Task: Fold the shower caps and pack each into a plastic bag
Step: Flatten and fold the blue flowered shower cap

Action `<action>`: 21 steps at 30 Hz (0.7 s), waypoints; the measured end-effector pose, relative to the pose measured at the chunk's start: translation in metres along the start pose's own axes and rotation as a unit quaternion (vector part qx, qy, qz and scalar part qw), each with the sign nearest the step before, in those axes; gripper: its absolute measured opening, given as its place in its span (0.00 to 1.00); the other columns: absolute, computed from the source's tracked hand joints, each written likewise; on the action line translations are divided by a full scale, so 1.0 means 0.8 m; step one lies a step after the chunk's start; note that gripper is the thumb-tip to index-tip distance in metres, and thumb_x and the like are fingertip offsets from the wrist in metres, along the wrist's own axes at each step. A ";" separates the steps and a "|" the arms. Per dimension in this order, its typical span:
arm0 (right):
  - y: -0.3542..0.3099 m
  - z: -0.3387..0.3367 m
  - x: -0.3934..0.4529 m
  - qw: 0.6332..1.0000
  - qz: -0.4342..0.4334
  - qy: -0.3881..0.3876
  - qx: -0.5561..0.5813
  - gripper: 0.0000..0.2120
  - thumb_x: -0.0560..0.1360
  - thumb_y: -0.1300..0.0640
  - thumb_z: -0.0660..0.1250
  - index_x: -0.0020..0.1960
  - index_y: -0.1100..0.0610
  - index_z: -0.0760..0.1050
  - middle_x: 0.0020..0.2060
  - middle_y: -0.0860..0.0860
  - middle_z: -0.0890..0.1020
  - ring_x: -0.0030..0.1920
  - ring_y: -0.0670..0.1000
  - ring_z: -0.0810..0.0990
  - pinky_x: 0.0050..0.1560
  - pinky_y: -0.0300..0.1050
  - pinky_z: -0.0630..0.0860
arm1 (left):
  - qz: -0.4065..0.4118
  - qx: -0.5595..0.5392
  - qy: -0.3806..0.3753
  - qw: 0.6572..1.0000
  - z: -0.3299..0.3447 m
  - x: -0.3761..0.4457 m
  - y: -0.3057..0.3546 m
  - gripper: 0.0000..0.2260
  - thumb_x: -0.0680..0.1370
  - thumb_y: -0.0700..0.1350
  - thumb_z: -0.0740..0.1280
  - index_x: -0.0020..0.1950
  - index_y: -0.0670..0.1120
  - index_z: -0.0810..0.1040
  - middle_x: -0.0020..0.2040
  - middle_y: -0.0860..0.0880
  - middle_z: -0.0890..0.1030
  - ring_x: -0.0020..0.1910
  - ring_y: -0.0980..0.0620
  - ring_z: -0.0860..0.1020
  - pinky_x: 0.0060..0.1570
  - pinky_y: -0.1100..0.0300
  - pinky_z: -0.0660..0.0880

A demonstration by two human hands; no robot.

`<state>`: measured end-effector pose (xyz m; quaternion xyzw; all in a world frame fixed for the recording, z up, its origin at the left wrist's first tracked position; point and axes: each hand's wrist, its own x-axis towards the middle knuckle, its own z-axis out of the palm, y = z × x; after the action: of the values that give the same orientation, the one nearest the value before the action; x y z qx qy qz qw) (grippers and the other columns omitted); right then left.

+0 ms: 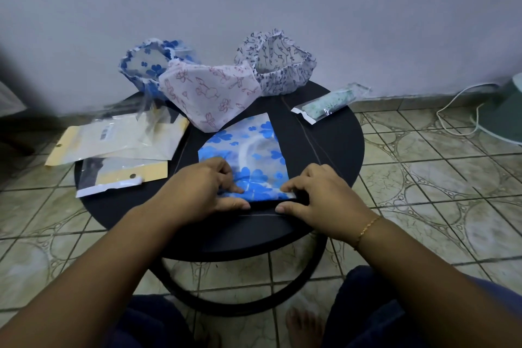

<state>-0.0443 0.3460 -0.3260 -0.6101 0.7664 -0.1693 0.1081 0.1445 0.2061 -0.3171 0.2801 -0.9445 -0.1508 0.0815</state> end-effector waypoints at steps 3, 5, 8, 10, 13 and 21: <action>-0.001 0.001 0.001 1.000 -0.017 0.009 -0.002 0.14 0.74 0.42 0.64 0.57 0.45 0.75 0.46 0.43 0.68 0.52 0.45 0.65 0.55 0.40 0.65 | 0.036 0.035 0.020 0.999 0.002 -0.001 -0.001 0.31 0.66 0.74 0.54 0.44 0.52 0.84 0.41 0.59 0.71 0.35 0.62 0.72 0.36 0.64 0.70; -0.002 0.004 0.001 0.999 -0.025 0.021 -0.001 0.10 0.76 0.46 0.62 0.54 0.47 0.75 0.46 0.43 0.69 0.52 0.46 0.66 0.57 0.43 0.65 | 0.045 0.038 0.021 0.998 0.002 -0.003 0.000 0.32 0.68 0.73 0.50 0.43 0.53 0.84 0.42 0.57 0.71 0.35 0.59 0.73 0.36 0.59 0.71; -0.003 0.004 0.004 1.000 -0.004 0.011 0.019 0.06 0.77 0.47 0.59 0.48 0.46 0.74 0.47 0.44 0.71 0.53 0.47 0.66 0.55 0.44 0.61 | 0.034 0.022 0.029 0.999 0.001 -0.004 0.000 0.37 0.65 0.77 0.48 0.52 0.55 0.83 0.43 0.60 0.71 0.38 0.61 0.73 0.39 0.63 0.70; -0.002 0.001 0.008 0.999 0.018 -0.004 0.032 0.07 0.78 0.46 0.57 0.45 0.45 0.71 0.47 0.44 0.70 0.53 0.46 0.65 0.53 0.44 0.57 | 0.020 0.011 0.027 0.999 -0.001 -0.005 -0.002 0.37 0.63 0.76 0.53 0.61 0.55 0.79 0.43 0.62 0.70 0.39 0.63 0.73 0.41 0.68 0.68; 0.000 -0.002 0.014 0.996 0.056 -0.021 0.059 0.11 0.78 0.44 0.57 0.42 0.47 0.74 0.49 0.45 0.72 0.56 0.47 0.64 0.53 0.44 0.56 | -0.019 -0.043 0.026 0.999 -0.003 -0.005 -0.002 0.30 0.64 0.72 0.64 0.57 0.56 0.81 0.42 0.59 0.74 0.40 0.65 0.74 0.41 0.73 0.66; -0.006 0.000 0.030 0.978 0.163 -0.003 0.127 0.22 0.75 0.42 0.62 0.28 0.52 0.70 0.42 0.50 0.73 0.59 0.55 0.67 0.63 0.53 0.65 | -0.169 -0.159 0.046 0.972 0.002 0.007 0.000 0.21 0.73 0.57 0.68 0.33 0.39 0.74 0.34 0.48 0.74 0.31 0.56 0.71 0.35 0.62 0.66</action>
<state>-0.0458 0.3218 -0.3231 -0.4587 0.8276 -0.2436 0.2130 0.1391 0.2034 -0.3182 0.4256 -0.8429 -0.2973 0.1415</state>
